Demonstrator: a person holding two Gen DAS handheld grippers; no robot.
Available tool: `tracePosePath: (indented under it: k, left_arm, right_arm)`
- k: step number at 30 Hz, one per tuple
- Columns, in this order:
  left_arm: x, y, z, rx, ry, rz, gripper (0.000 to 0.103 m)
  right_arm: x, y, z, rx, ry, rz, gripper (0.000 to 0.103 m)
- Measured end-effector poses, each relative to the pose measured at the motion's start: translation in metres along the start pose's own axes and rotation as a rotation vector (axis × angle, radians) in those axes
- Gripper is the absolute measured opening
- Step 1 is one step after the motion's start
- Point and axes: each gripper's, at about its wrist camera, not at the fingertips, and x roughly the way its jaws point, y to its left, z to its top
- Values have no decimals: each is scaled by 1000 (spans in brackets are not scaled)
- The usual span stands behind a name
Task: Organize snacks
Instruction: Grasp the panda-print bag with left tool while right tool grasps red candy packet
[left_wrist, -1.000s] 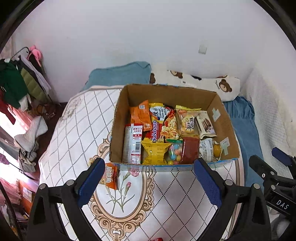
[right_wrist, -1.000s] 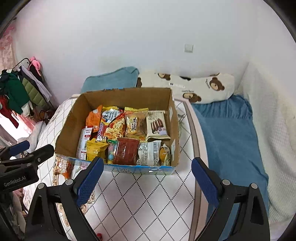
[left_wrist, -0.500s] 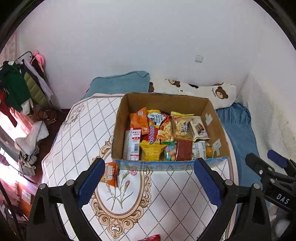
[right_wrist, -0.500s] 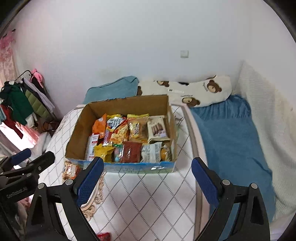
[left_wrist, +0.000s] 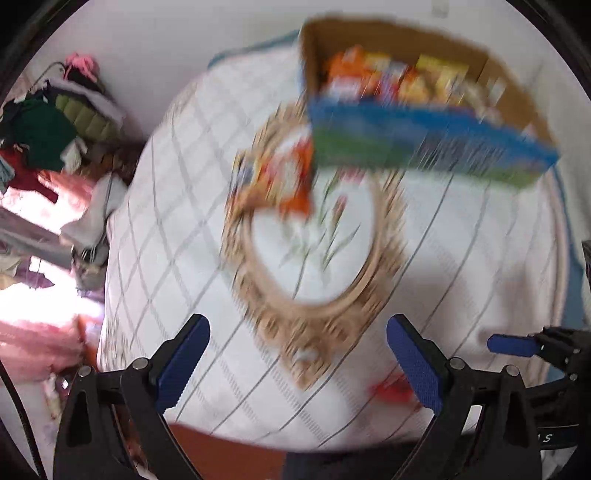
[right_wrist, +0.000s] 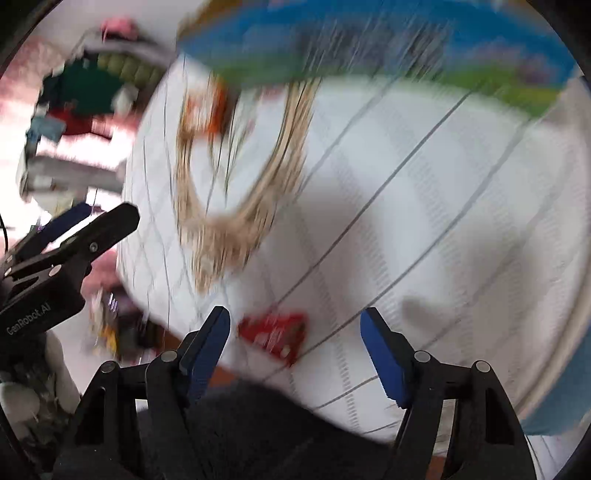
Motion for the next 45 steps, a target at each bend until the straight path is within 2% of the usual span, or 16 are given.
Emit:
tracePosePath:
  k: [4,7,8,9,11,15,18,21,25,29,31,34,38,40,42,45]
  left_arm:
    - [31,15,-26,-19,94,35,98]
    - [46,27,-38,-63,143,40,98]
    - [50,31,-41,-80,158,38,98]
    - [53,34,-42,-94,164,37,98]
    - [55,42,-39,-121,166,28,98]
    - [54,57,-20,-161,139,0,98]
    - [50,66,7,-176,100,-20,98]
    - [62,82,36,-307,143,-160,98]
    - [93,108,71,-616,206,-422,98]
    - [115,123,93,-844,211,-504,98]
    - [127,123,97,-910,237,-528,98]
    - [144,121,96,-969,270,-551,98]
    - [153,123,87,-1001,267,-530,98]
    - [155,128,82,-973,245,-492,95]
    - [152,128,78,-904,232,-470,89]
    - [146,119,77,-715,224,-401,88]
  right_arm:
    - [49,9,-3,-29,129,25,76]
    - [75,15,-1,-70,163,-15,76]
    - [81,19,-1,-94,153,-47,73]
    - [83,23,-1,-126,134,-72,61]
    - [80,29,0,-172,89,-104,52]
    - [57,25,14,-166,-38,-179,50]
    - [33,5,33,-88,-119,-205,50]
    - [17,-17,55,5,-169,-197,50]
    - [0,-30,69,71,-229,-198,50]
    - [-5,-30,74,117,-260,-191,50]
    - [-3,-25,73,150,-271,-177,50]
    - [6,-13,89,152,-253,-186,50]
    - [13,-1,98,105,-239,-230,50]
    - [15,4,98,78,-226,-248,50]
    - [22,11,97,52,-207,-263,50]
    - [25,16,91,7,-175,-283,50]
